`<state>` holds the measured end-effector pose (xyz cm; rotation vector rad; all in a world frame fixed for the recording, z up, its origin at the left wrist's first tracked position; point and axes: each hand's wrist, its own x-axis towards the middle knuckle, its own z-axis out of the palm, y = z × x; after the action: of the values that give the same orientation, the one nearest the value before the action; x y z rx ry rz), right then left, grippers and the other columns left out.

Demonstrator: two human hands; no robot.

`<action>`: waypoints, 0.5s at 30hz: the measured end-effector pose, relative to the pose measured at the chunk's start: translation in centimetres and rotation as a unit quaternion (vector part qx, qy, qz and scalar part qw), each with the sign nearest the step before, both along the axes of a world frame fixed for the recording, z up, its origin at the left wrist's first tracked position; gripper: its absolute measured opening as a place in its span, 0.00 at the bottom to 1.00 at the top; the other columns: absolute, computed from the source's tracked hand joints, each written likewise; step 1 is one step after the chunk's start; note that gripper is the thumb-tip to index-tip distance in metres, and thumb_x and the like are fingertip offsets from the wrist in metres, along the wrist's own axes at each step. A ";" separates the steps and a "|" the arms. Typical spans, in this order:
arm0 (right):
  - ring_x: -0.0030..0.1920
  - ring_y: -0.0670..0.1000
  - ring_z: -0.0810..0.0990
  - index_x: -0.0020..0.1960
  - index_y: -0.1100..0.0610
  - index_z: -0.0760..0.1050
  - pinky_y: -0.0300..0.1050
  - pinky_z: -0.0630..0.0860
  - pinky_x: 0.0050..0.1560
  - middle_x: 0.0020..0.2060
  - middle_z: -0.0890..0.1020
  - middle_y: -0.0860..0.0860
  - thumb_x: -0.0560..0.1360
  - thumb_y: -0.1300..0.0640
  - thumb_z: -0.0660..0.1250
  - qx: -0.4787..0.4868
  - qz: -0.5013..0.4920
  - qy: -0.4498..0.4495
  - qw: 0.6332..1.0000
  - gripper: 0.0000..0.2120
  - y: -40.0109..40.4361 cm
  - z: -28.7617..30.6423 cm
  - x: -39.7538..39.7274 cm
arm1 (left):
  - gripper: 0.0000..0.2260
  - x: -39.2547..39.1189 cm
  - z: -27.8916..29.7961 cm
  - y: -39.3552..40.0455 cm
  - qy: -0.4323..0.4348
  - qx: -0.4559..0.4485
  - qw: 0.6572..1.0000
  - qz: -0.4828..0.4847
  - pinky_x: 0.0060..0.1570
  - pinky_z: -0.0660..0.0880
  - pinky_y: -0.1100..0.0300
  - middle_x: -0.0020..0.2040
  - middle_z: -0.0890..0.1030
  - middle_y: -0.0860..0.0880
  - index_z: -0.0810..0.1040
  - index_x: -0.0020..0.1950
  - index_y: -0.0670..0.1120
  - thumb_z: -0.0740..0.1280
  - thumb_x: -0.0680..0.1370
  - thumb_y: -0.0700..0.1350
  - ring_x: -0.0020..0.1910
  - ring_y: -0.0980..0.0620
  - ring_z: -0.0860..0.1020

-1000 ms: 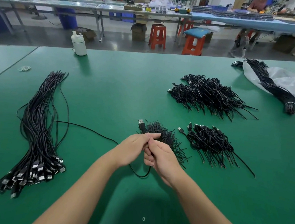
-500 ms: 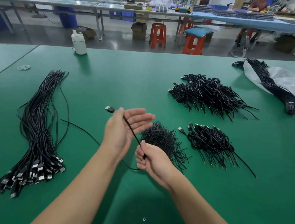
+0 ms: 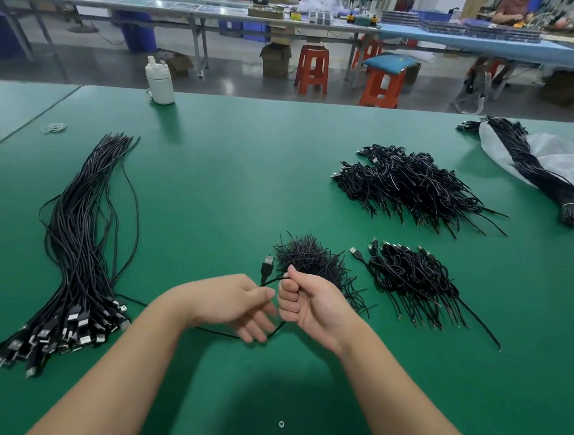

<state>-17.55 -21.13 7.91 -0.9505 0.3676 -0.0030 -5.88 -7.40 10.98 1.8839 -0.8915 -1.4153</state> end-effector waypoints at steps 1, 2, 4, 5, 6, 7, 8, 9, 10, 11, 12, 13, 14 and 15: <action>0.30 0.47 0.59 0.34 0.55 0.67 0.42 0.54 0.33 0.30 0.64 0.49 0.81 0.51 0.58 0.000 0.001 -0.002 1.000 0.17 0.2 0.0 0.1 | 0.20 0.0 -0.5 -0.2 -0.035 -0.015 0.999 0.009 0.53 0.81 0.52 0.54 0.84 0.39 0.79 0.58 0.36 0.52 0.86 0.48 0.52 0.45 0.84; 0.30 0.47 0.60 0.34 0.55 0.68 0.41 0.56 0.32 0.30 0.64 0.49 0.82 0.52 0.58 -0.003 -0.001 -0.006 1.000 0.18 0.4 0.0 0.1 | 0.20 0.1 -0.9 -0.3 -0.064 -0.031 0.997 0.010 0.57 0.80 0.52 0.55 0.84 0.41 0.79 0.58 0.37 0.52 0.86 0.48 0.53 0.48 0.84; 0.30 0.47 0.61 0.35 0.55 0.69 0.41 0.57 0.31 0.31 0.66 0.49 0.82 0.53 0.57 -0.018 -0.008 -0.018 1.000 0.18 0.5 0.1 -0.1 | 0.18 0.3 -1.5 -0.4 -0.072 -0.075 0.995 0.010 0.60 0.78 0.53 0.56 0.84 0.46 0.79 0.58 0.41 0.53 0.86 0.48 0.56 0.53 0.82; 0.30 0.47 0.61 0.35 0.55 0.70 0.41 0.57 0.32 0.31 0.66 0.49 0.82 0.54 0.57 -0.029 -0.007 -0.023 0.999 0.18 0.5 0.1 -0.2 | 0.17 0.4 -1.9 -0.3 -0.058 -0.103 0.993 0.022 0.62 0.76 0.54 0.57 0.84 0.48 0.80 0.58 0.44 0.53 0.86 0.47 0.57 0.55 0.82; 0.30 0.47 0.61 0.35 0.55 0.70 0.42 0.56 0.32 0.31 0.65 0.48 0.82 0.54 0.57 -0.041 -0.003 -0.025 0.999 0.17 0.5 0.1 -0.3 | 0.16 0.5 -2.2 -0.3 -0.051 -0.133 0.989 0.046 0.64 0.75 0.55 0.57 0.84 0.49 0.80 0.59 0.47 0.53 0.86 0.48 0.58 0.55 0.81; 0.30 0.47 0.60 0.35 0.54 0.70 0.42 0.55 0.33 0.30 0.65 0.48 0.83 0.53 0.57 -0.054 0.002 -0.024 0.998 0.17 0.7 0.1 -0.4 | 0.16 0.7 -2.6 -0.4 -0.052 -0.162 0.982 0.079 0.66 0.73 0.56 0.58 0.84 0.50 0.79 0.60 0.49 0.53 0.86 0.49 0.59 0.55 0.81; 0.30 0.47 0.59 0.36 0.54 0.69 0.43 0.54 0.33 0.30 0.64 0.48 0.83 0.53 0.56 -0.066 0.007 -0.021 0.998 0.17 1.0 0.0 -0.5 | 0.16 0.7 -2.9 -0.6 -0.039 -0.194 0.974 0.114 0.66 0.72 0.59 0.59 0.83 0.49 0.78 0.63 0.49 0.53 0.85 0.50 0.60 0.55 0.80; 0.30 0.47 0.59 0.36 0.54 0.68 0.42 0.54 0.32 0.29 0.63 0.48 0.83 0.53 0.56 -0.078 0.012 -0.018 0.997 0.17 1.4 -0.1 -0.4 | 0.17 0.5 -3.0 -0.9 -0.001 -0.234 0.960 0.156 0.65 0.73 0.61 0.61 0.83 0.48 0.76 0.64 0.48 0.52 0.85 0.51 0.61 0.55 0.80; 0.30 0.47 0.59 0.36 0.54 0.67 0.42 0.55 0.32 0.29 0.63 0.48 0.83 0.53 0.56 -0.091 0.018 -0.015 0.996 0.17 1.8 -0.3 -0.4 | 0.18 0.2 -3.1 -1.3 0.059 -0.276 0.936 0.208 0.63 0.74 0.62 0.61 0.82 0.46 0.75 0.65 0.45 0.51 0.85 0.51 0.61 0.54 0.80; 0.30 0.47 0.58 0.36 0.54 0.67 0.42 0.55 0.32 0.29 0.63 0.48 0.84 0.54 0.55 -0.106 0.026 -0.011 0.994 0.17 2.2 -0.5 -0.3 | 0.20 0.0 -3.1 -1.8 0.123 -0.314 0.902 0.269 0.61 0.76 0.61 0.61 0.82 0.43 0.75 0.64 0.42 0.49 0.85 0.51 0.61 0.51 0.80; 0.30 0.47 0.58 0.36 0.54 0.67 0.42 0.55 0.32 0.28 0.63 0.47 0.84 0.54 0.55 -0.119 0.034 -0.007 0.992 0.18 2.6 -0.8 -0.2 | 0.21 0.0 -2.8 -2.3 0.185 -0.346 0.859 0.328 0.58 0.78 0.59 0.61 0.82 0.40 0.74 0.63 0.39 0.48 0.86 0.50 0.60 0.48 0.81; 0.30 0.47 0.58 0.36 0.54 0.67 0.42 0.54 0.32 0.28 0.63 0.47 0.84 0.54 0.55 -0.127 0.042 -0.001 0.991 0.18 3.0 -1.2 -0.1 | 0.22 0.3 -2.4 -2.6 0.245 -0.370 0.814 0.375 0.55 0.80 0.57 0.59 0.82 0.38 0.74 0.62 0.37 0.48 0.86 0.51 0.58 0.46 0.82; 0.30 0.47 0.57 0.35 0.54 0.67 0.43 0.54 0.33 0.28 0.62 0.47 0.85 0.54 0.55 -0.129 0.046 0.005 0.991 0.19 3.2 -1.5 -0.1 | 0.22 0.5 -1.9 -2.8 0.300 -0.384 0.773 0.407 0.51 0.82 0.57 0.57 0.82 0.37 0.74 0.61 0.36 0.48 0.86 0.51 0.56 0.45 0.83; 0.30 0.47 0.57 0.35 0.54 0.67 0.43 0.53 0.33 0.28 0.61 0.47 0.84 0.54 0.55 -0.121 0.044 0.011 0.992 0.19 3.2 -1.8 -0.1 | 0.22 0.8 -1.3 -2.9 0.336 -0.388 0.749 0.420 0.43 0.82 0.58 0.55 0.83 0.37 0.74 0.59 0.35 0.49 0.86 0.51 0.49 0.46 0.85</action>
<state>-17.68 -17.88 6.15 -1.2076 0.3512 0.0445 -5.06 -10.27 9.71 0.7946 -0.1218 -0.8025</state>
